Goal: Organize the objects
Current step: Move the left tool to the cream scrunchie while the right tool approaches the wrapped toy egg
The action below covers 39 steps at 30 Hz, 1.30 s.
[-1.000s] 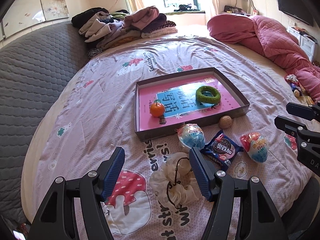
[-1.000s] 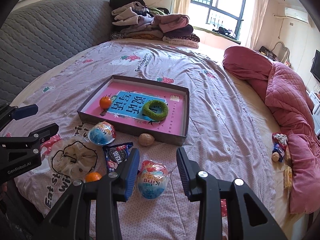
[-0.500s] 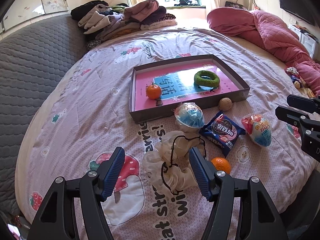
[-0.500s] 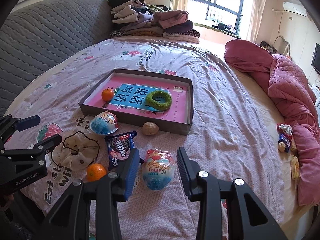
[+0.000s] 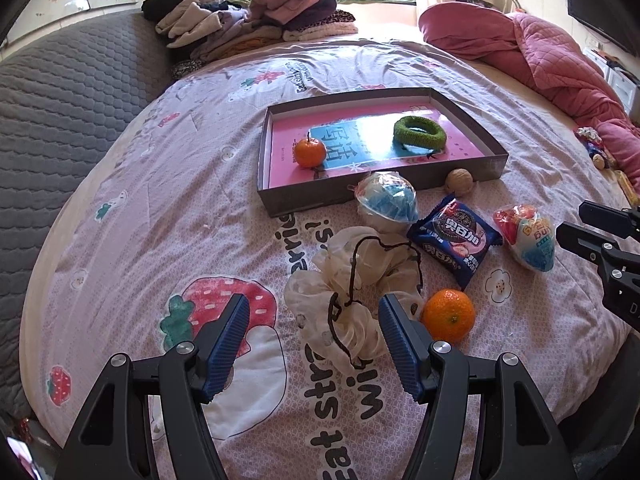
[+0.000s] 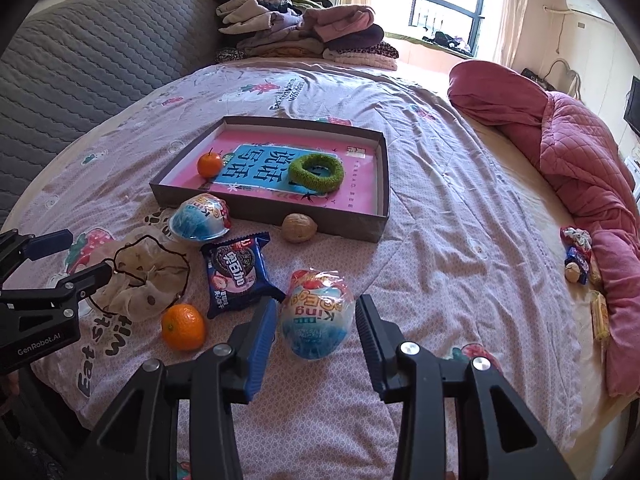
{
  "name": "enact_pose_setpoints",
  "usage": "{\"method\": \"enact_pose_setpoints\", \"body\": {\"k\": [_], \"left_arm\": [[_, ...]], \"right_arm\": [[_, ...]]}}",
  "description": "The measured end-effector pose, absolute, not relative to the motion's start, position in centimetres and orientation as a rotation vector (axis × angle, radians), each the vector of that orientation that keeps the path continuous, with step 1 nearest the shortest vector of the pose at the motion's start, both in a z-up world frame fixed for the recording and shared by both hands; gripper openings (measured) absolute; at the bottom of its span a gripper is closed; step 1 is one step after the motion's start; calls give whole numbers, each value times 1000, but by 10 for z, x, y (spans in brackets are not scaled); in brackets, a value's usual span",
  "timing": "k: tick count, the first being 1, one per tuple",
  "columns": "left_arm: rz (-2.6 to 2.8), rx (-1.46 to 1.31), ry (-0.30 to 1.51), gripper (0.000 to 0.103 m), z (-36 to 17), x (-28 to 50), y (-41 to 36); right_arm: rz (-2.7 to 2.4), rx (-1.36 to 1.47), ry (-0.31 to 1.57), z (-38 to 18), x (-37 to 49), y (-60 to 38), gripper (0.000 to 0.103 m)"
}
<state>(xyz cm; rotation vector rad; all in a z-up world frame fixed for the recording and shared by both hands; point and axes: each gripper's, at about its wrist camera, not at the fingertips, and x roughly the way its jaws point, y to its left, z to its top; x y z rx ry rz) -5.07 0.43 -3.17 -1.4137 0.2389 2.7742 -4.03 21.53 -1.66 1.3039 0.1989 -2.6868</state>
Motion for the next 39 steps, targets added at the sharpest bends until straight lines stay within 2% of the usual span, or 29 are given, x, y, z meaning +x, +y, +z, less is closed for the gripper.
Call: {"method": "enact_pose_setpoints", "body": {"k": [13, 28, 31, 39], "left_arm": [[2747, -1427, 264, 68, -45, -39, 11], [2728, -1448, 196, 68, -51, -44, 8], [2728, -1450, 191, 68, -51, -48, 7], [2727, -1450, 180, 68, -52, -57, 7]], "right_arm": [[-2670, 1325, 160, -37, -33, 220, 45], [-2678, 1335, 187, -45, -39, 217, 46], [-2661, 1337, 130, -46, -42, 220, 46], [-2664, 1344, 135, -49, -50, 221, 46]]}}
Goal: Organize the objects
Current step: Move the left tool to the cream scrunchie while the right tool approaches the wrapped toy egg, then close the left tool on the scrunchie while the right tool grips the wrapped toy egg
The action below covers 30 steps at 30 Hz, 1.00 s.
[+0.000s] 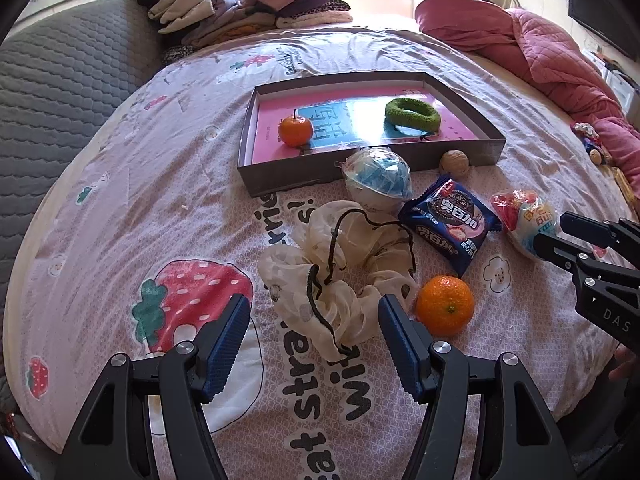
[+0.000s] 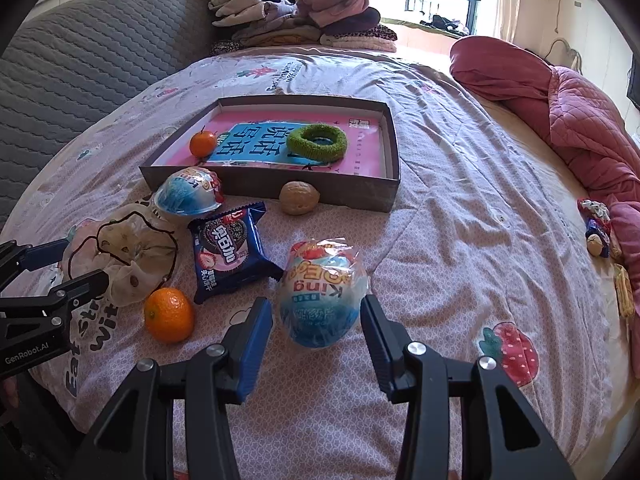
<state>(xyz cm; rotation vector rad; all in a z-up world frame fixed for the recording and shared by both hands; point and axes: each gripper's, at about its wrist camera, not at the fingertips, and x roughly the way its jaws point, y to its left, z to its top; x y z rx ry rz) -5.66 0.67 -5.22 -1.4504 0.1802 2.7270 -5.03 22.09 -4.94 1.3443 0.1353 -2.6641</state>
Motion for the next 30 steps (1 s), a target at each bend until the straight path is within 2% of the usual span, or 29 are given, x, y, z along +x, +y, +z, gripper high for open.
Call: {"method": "enact_pose_setpoints", "body": {"k": [9, 16, 30], "left_arm": [[2724, -1480, 164, 68, -60, -74, 2], [2710, -1495, 132, 68, -69, -89, 2], [2698, -1510, 115, 68, -85, -104, 3]], "right_arm": [[-2656, 1374, 166, -59, -65, 219, 46], [-2657, 1395, 188, -69, -80, 217, 51], [-2655, 1349, 120, -79, -91, 225, 50]]}}
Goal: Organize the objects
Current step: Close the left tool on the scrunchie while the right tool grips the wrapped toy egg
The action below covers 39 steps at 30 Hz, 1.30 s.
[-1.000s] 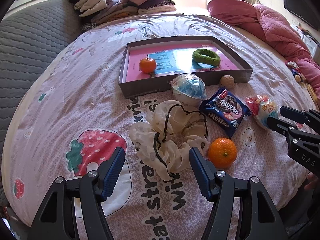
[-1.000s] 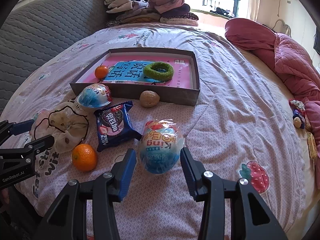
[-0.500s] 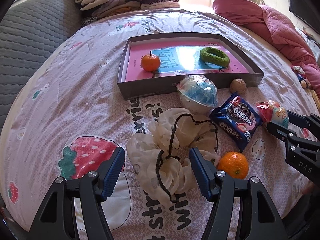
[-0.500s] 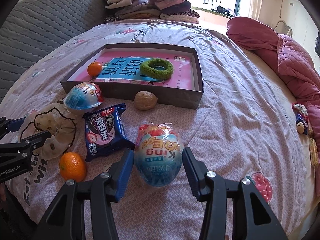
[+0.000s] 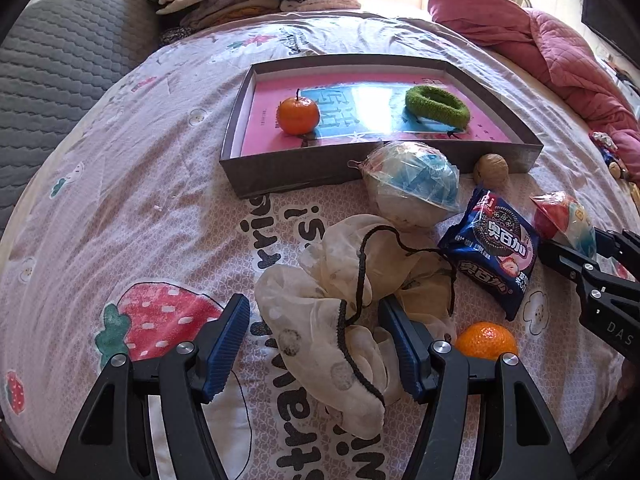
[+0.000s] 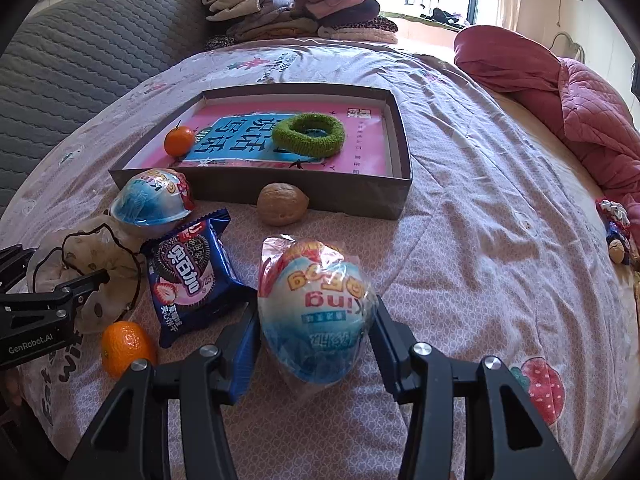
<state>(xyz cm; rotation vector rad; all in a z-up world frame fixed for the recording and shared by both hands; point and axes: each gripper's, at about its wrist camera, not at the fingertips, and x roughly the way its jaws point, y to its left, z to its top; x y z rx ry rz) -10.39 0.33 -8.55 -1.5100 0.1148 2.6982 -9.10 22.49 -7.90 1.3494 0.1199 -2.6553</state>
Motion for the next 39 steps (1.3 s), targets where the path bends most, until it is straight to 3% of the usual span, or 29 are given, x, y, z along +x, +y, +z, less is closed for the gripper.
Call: {"method": "enact_pose_setpoints", "body": {"k": [7, 9, 15, 17, 21, 39], "left_arm": [[2693, -1500, 96, 68, -86, -105, 2], [2682, -1495, 77, 64, -87, -105, 1], [2659, -1480, 58, 46, -88, -105, 3], [2660, -1470, 54, 32, -88, -104, 4], [2662, -1452, 32, 20, -85, -103, 1], [2695, -1354, 54, 19, -58, -79, 5]], "right_arm": [[-2665, 1324, 112, -77, -90, 225, 50], [-2670, 1318, 113, -75, -89, 226, 50], [-2697, 1295, 102, -67, -86, 231, 50], [-2700, 1283, 99, -64, -84, 231, 50], [-2699, 1267, 83, -60, -82, 231, 50], [-2690, 1196, 56, -40, -62, 222, 50]]}}
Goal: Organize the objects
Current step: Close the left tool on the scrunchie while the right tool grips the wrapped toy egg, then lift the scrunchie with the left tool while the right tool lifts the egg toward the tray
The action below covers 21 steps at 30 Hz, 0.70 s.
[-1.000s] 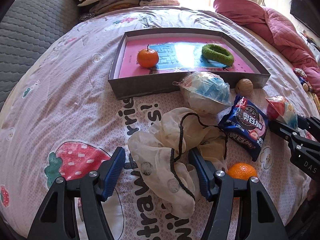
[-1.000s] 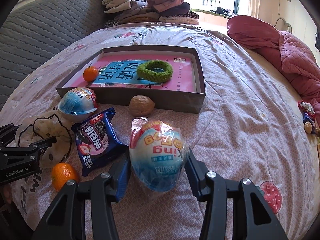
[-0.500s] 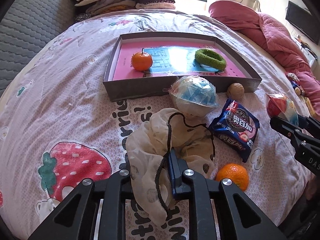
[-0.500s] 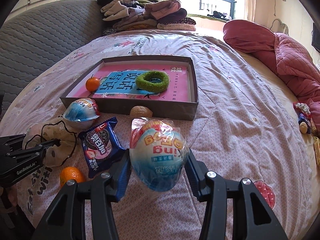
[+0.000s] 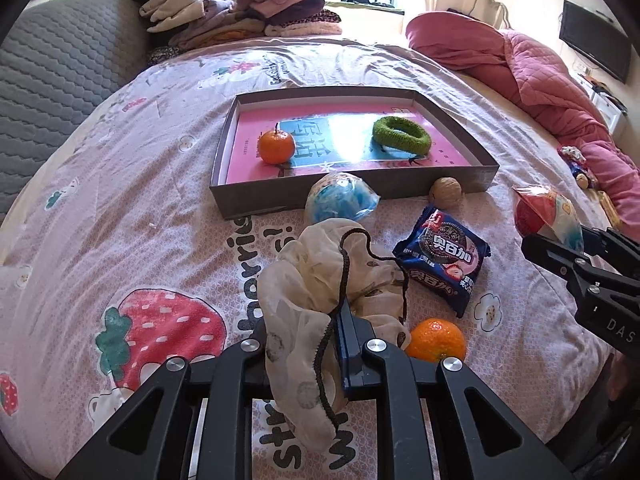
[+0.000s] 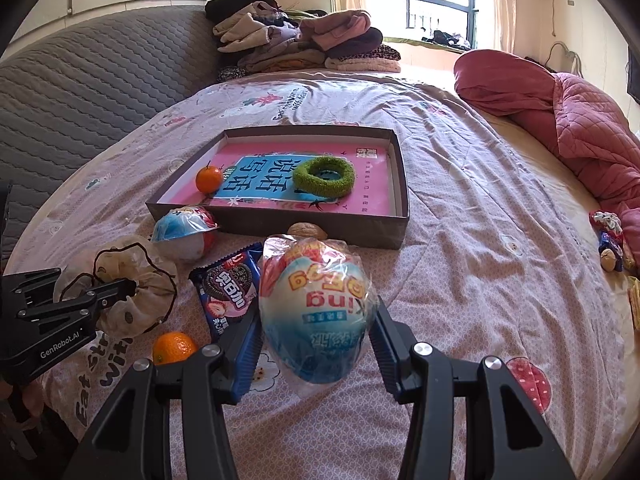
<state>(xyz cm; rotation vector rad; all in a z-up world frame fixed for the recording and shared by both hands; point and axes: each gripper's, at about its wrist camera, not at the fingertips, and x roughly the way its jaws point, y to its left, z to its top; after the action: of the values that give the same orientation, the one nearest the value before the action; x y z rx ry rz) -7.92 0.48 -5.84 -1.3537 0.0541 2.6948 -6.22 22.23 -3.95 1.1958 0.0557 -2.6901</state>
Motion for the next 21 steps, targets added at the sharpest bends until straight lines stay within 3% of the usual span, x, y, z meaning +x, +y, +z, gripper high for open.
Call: {"method": "enact_pose_setpoints", "body": {"k": [21], "left_arm": [[2746, -1265, 67, 19, -23, -58, 6]], "right_arm": [[-2684, 1111, 80, -13, -44, 207, 50]]}}
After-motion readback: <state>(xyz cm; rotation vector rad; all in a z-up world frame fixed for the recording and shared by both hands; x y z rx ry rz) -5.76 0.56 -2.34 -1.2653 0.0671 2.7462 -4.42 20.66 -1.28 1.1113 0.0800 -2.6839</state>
